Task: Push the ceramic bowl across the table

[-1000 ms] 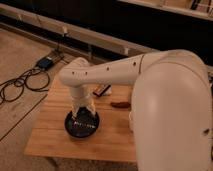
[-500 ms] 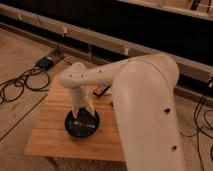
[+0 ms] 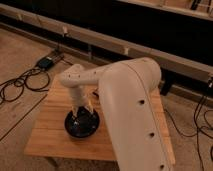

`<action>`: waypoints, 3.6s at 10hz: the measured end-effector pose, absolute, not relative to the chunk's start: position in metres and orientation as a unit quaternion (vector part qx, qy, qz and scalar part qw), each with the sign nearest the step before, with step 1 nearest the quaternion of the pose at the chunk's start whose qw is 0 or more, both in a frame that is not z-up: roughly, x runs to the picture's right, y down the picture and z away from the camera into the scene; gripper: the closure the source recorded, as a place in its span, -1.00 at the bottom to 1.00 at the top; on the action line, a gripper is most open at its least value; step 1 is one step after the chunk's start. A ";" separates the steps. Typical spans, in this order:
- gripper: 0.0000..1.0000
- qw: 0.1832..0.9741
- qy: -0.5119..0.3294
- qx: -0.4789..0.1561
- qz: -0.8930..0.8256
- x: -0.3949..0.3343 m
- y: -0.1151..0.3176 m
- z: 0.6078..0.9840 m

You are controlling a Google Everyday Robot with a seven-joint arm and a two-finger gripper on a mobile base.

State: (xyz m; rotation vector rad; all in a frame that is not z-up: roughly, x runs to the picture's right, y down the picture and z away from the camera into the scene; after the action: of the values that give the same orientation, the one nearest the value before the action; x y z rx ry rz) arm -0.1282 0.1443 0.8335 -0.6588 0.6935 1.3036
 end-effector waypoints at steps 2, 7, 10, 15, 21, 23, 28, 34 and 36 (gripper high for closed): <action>-0.30 0.692 0.309 -0.297 0.581 -0.138 0.142 0.848; -0.30 0.696 0.305 -0.303 0.574 -0.161 0.133 0.880; -0.30 0.703 0.298 -0.303 0.570 -0.173 0.119 0.898; -0.30 0.723 0.275 -0.295 0.560 -0.197 0.083 0.927; -0.30 0.745 0.245 -0.306 0.539 -0.238 0.063 0.942; -0.30 0.753 0.235 -0.315 0.528 -0.255 0.063 0.937; -0.30 0.764 0.212 -0.341 0.504 -0.291 0.072 0.913; -0.30 0.777 0.202 -0.339 0.491 -0.298 0.066 0.903; -0.30 0.783 0.199 -0.340 0.482 -0.305 0.063 0.906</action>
State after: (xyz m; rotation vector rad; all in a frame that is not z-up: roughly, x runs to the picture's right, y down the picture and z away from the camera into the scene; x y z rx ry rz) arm -0.3048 0.0634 0.9060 -0.7328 0.4292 1.0396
